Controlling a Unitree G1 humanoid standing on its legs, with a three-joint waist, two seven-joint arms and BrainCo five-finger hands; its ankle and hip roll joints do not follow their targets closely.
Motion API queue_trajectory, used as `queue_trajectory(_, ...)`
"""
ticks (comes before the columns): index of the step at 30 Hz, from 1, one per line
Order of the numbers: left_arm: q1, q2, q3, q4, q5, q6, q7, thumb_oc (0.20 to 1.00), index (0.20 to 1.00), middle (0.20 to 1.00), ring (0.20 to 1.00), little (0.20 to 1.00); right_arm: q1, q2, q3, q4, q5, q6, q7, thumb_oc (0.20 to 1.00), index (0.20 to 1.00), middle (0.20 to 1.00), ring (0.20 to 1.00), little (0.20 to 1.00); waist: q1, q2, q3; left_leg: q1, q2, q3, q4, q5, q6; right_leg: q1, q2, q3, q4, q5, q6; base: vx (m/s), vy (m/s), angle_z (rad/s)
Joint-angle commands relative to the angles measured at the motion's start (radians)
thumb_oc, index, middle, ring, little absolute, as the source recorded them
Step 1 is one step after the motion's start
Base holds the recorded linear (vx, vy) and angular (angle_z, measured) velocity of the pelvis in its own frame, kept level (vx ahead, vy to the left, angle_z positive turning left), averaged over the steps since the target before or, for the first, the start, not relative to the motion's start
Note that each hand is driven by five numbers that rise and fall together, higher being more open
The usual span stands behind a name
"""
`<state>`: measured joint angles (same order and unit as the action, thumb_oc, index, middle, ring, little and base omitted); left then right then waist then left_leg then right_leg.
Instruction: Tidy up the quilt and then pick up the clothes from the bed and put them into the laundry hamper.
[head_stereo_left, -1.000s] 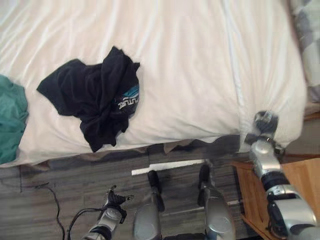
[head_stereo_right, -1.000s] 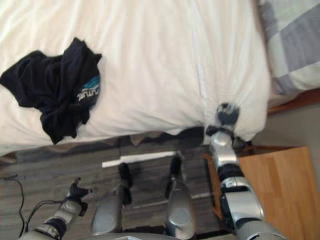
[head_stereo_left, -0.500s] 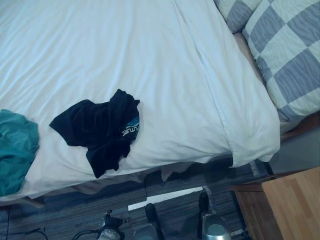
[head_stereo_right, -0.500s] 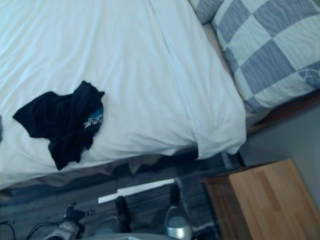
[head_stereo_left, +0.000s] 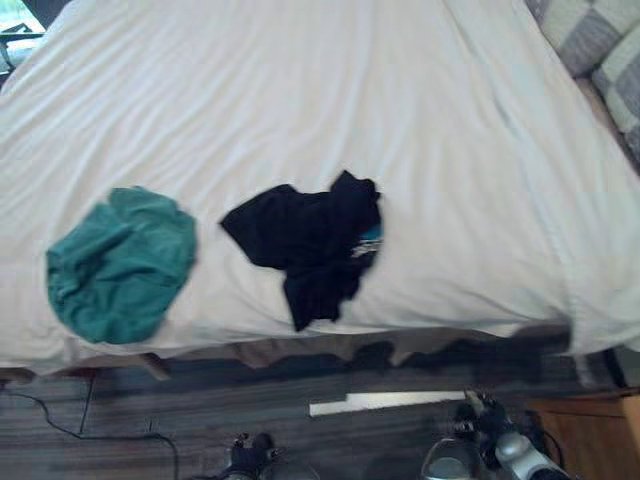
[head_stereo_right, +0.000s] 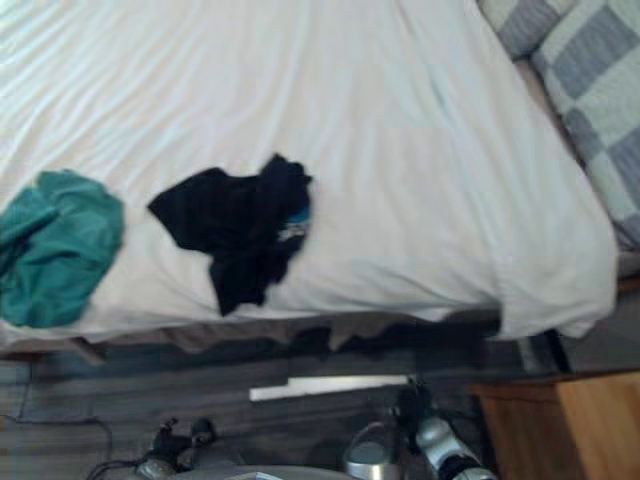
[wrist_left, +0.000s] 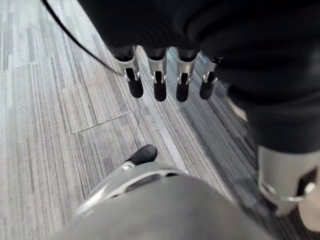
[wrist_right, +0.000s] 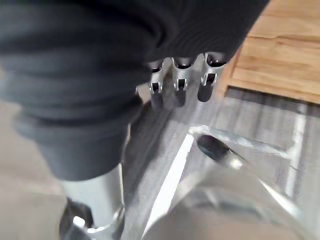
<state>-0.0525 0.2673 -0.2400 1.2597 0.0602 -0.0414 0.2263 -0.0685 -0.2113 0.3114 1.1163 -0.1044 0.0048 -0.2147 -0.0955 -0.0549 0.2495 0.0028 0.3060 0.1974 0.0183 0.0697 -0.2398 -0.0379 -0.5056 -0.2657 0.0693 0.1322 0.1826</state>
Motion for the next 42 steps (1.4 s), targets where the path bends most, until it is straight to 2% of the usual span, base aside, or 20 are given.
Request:
queue_trajectory(1, 0.027, -0.024, -0.003, 0.039, 0.017, 0.006, -0.010, 1.000, 1.000, 1.000, 1.000, 1.000, -0.033, 0.025, 0.000, 0.014, 0.005, 0.016, 0.013, 1.000, 1.000, 1.000, 1.000, 1.000, 0.013, 0.000, -0.014, 0.030, 0.082, -0.002, -0.016, -0.084, -0.015, -0.116, -0.072, 0.009, 0.029, 0.138, 0.079, -0.09, 0.308, 0.12)
queue_trajectory(2, 0.023, -0.017, 0.001, 0.039, 0.014, 0.006, -0.016, 1.000, 1.000, 1.000, 1.000, 1.000, -0.030, 0.026, -0.006, 0.011, 0.013, 0.017, 0.015, 1.000, 1.000, 1.000, 1.000, 1.000, 0.017, -0.004, -0.011, 0.040, 0.061, 0.021, -0.014, -0.092, -0.001, -0.126, -0.094, -0.053, 0.057, 0.143, 0.079, -0.09, 0.521, -0.10)
queue_trajectory(4, 0.022, 0.017, 0.013, 0.033, 0.023, 0.012, -0.027, 1.000, 1.000, 1.000, 1.000, 1.000, -0.018, 0.036, 0.031, 0.003, -0.023, 0.005, 0.025, 1.000, 1.000, 1.000, 1.000, 1.000, 0.021, 0.002, -0.006, 0.058, -0.010, 0.067, -0.049, -0.085, 0.058, -0.105, 0.015, -0.113, 0.146, 0.006, 0.053, -0.12, 0.695, -0.18)
queue_trajectory(6, 0.035, 0.017, -0.001, 0.040, 0.046, 0.019, -0.033, 1.000, 1.000, 1.000, 1.000, 1.000, -0.010, 0.039, 0.072, 0.002, -0.043, -0.008, 0.020, 1.000, 1.000, 1.000, 1.000, 1.000, 0.015, 0.008, 0.004, 0.046, -0.056, 0.061, -0.055, -0.070, 0.094, -0.106, 0.216, -0.075, 0.183, -0.106, 0.024, -0.07, 0.529, -0.35)
queue_trajectory(7, 0.041, 0.014, -0.001, 0.052, 0.075, 0.018, -0.041, 1.000, 1.000, 1.000, 1.000, 1.000, 0.001, 0.034, 0.115, -0.001, -0.055, -0.014, 0.014, 1.000, 1.000, 1.000, 1.000, 1.000, 0.015, 0.000, 0.013, 0.032, -0.141, 0.054, 0.013, -0.112, 0.126, -0.053, 0.366, -0.030, 0.126, -0.217, -0.078, 0.00, 0.378, -0.36)
queue_trajectory(10, 0.041, -0.004, -0.003, 0.055, 0.076, 0.013, -0.026, 1.000, 1.000, 1.000, 1.000, 1.000, -0.018, 0.039, 0.136, -0.003, -0.043, -0.022, 0.011, 1.000, 1.000, 1.000, 1.000, 1.000, 0.011, -0.006, 0.017, -0.011, -0.171, 0.035, 0.103, -0.133, 0.125, -0.028, 0.378, 0.006, 0.071, -0.220, -0.103, 0.00, 0.132, -0.11)
queue_trajectory(11, 0.046, -0.034, -0.012, 0.043, 0.053, 0.005, -0.015, 1.000, 1.000, 1.000, 1.000, 1.000, -0.045, 0.030, 0.181, -0.007, -0.081, -0.016, 0.000, 1.000, 1.000, 1.000, 1.000, 1.000, 0.041, -0.010, 0.065, -0.151, -0.183, 0.006, 0.357, -0.064, 0.065, 0.001, 0.380, 0.046, 0.027, -0.228, -0.142, -0.14, 0.075, -0.06)
queue_trajectory(13, 0.018, -0.029, -0.023, 0.008, 0.011, -0.001, -0.003, 1.000, 1.000, 1.000, 1.000, 1.000, -0.078, 0.016, 0.196, 0.004, -0.088, -0.013, -0.016, 1.000, 1.000, 1.000, 1.000, 1.000, 0.057, -0.028, 0.085, -0.233, -0.204, -0.056, 0.486, -0.020, 0.007, -0.008, 0.360, 0.053, 0.012, -0.212, -0.157, -0.19, 0.126, 0.01)
queue_trajectory(16, 0.037, -0.048, -0.032, -0.002, 0.020, -0.012, 0.003, 1.000, 1.000, 1.000, 1.000, 1.000, -0.088, 0.008, 0.193, -0.006, -0.122, -0.009, -0.018, 1.000, 1.000, 1.000, 1.000, 1.000, 0.027, -0.003, 0.043, -0.136, -0.084, -0.068, 0.324, -0.077, 0.047, -0.020, 0.325, 0.055, -0.023, -0.179, -0.099, -0.05, 0.235, 0.05)
queue_trajectory(17, 0.038, -0.049, -0.033, -0.002, 0.020, -0.012, 0.003, 1.000, 1.000, 1.000, 1.000, 1.000, -0.087, 0.006, 0.194, -0.007, -0.122, -0.009, -0.018, 1.000, 1.000, 1.000, 1.000, 1.000, 0.032, -0.002, 0.047, -0.125, -0.083, -0.062, 0.318, -0.077, 0.047, -0.014, 0.327, 0.059, -0.025, -0.178, -0.099, -0.03, 0.405, -0.11)
queue_trajectory(19, 0.035, -0.074, -0.065, -0.024, 0.030, -0.023, 0.008, 1.000, 1.000, 1.000, 1.000, 1.000, -0.081, -0.011, 0.197, -0.055, -0.128, -0.015, -0.009, 1.000, 1.000, 1.000, 1.000, 1.000, 0.010, 0.020, 0.002, -0.017, 0.015, -0.114, 0.111, -0.050, 0.050, -0.055, 0.254, 0.094, -0.042, -0.130, -0.034, -0.07, 0.556, -0.33)
queue_trajectory(22, 0.019, -0.081, -0.081, -0.041, 0.008, -0.026, -0.001, 1.000, 1.000, 1.000, 1.000, 1.000, -0.079, -0.015, 0.205, -0.060, -0.144, -0.013, 0.008, 1.000, 1.000, 1.000, 1.000, 1.000, 0.003, 0.043, -0.016, 0.058, 0.021, -0.191, 0.028, -0.051, 0.031, -0.082, 0.224, 0.111, -0.044, -0.100, 0.000, -0.12, 0.490, -0.31)
queue_trajectory(26, 0.003, -0.084, -0.107, -0.051, 0.023, -0.029, -0.017, 1.000, 1.000, 1.000, 1.000, 1.000, -0.086, 0.016, 0.203, -0.077, -0.172, -0.012, 0.022, 1.000, 1.000, 1.000, 1.000, 1.000, -0.013, 0.016, -0.036, 0.114, -0.040, -0.133, -0.047, -0.152, 0.040, -0.106, 0.116, 0.093, -0.047, 0.003, 0.059, -0.16, 0.327, 0.10)
queue_trajectory(28, -0.008, -0.062, -0.066, -0.054, 0.002, -0.022, -0.019, 1.000, 1.000, 1.000, 1.000, 1.000, -0.123, 0.052, 0.259, -0.137, -0.191, -0.021, 0.053, 1.000, 1.000, 1.000, 1.000, 1.000, 0.027, 0.003, -0.010, 0.118, -0.077, -0.053, -0.042, -0.165, 0.067, -0.144, 0.079, -0.036, -0.016, 0.019, 0.045, -0.30, 0.276, 0.02)
queue_trajectory(29, -0.009, -0.062, -0.066, -0.054, 0.002, -0.022, -0.019, 1.000, 1.000, 1.000, 1.000, 1.000, -0.124, 0.053, 0.259, -0.137, -0.191, -0.020, 0.054, 1.000, 1.000, 1.000, 1.000, 1.000, 0.025, 0.000, -0.011, 0.114, -0.081, -0.055, -0.042, -0.162, 0.067, -0.147, 0.076, -0.036, -0.016, 0.021, 0.045, -0.24, 0.253, -0.57)
queue_trajectory(31, 0.002, -0.042, -0.042, -0.045, -0.011, -0.019, -0.016, 1.000, 1.000, 1.000, 1.000, 1.000, -0.128, 0.059, 0.305, -0.169, -0.220, -0.040, 0.068, 1.000, 1.000, 1.000, 1.000, 1.000, 0.045, 0.002, -0.002, 0.095, -0.105, -0.047, -0.048, -0.143, 0.086, -0.120, 0.119, -0.055, 0.036, -0.027, 0.028, -0.18, 0.241, -0.58)
queue_trajectory(32, 0.022, -0.028, -0.022, -0.017, -0.009, -0.009, -0.011, 1.000, 1.000, 1.000, 1.000, 1.000, -0.106, 0.060, 0.326, -0.173, -0.223, -0.050, 0.072, 1.000, 1.000, 1.000, 1.000, 1.000, 0.048, 0.007, 0.014, 0.072, -0.134, -0.073, -0.052, -0.116, 0.109, -0.101, 0.248, 0.058, 0.096, -0.109, 0.009, -0.13, 0.179, -0.13)
queue_trajectory(33, 0.021, -0.028, -0.022, -0.017, -0.009, -0.009, -0.011, 1.000, 1.000, 1.000, 1.000, 1.000, -0.106, 0.061, 0.326, -0.173, -0.223, -0.050, 0.072, 1.000, 1.000, 1.000, 1.000, 1.000, 0.048, 0.006, 0.013, 0.069, -0.135, -0.072, -0.052, -0.114, 0.109, -0.104, 0.248, 0.058, 0.095, -0.107, 0.009, -0.16, 0.245, 0.04)
queue_trajectory(35, 0.057, -0.034, 0.010, 0.038, -0.021, 0.002, -0.001, 1.000, 1.000, 1.000, 1.000, 1.000, -0.078, 0.066, 0.307, -0.118, -0.194, -0.034, 0.050, 1.000, 1.000, 1.000, 1.000, 1.000, 0.055, 0.007, 0.014, 0.043, -0.184, -0.115, -0.060, -0.095, 0.132, -0.048, 0.359, 0.159, 0.068, -0.174, -0.039, -0.05, 0.120, 0.46)
queue_trajectory(42, 0.118, -0.071, 0.132, 0.114, -0.117, 0.021, 0.055, 1.000, 1.000, 1.000, 1.000, 1.000, -0.016, 0.023, 0.070, 0.089, -0.078, 0.023, -0.047, 1.000, 1.000, 1.000, 1.000, 1.000, 0.051, 0.007, -0.046, 0.060, -0.194, -0.113, -0.069, -0.096, 0.136, 0.036, 0.339, 0.171, -0.057, -0.143, -0.041, 0.09, -0.025, 0.24)
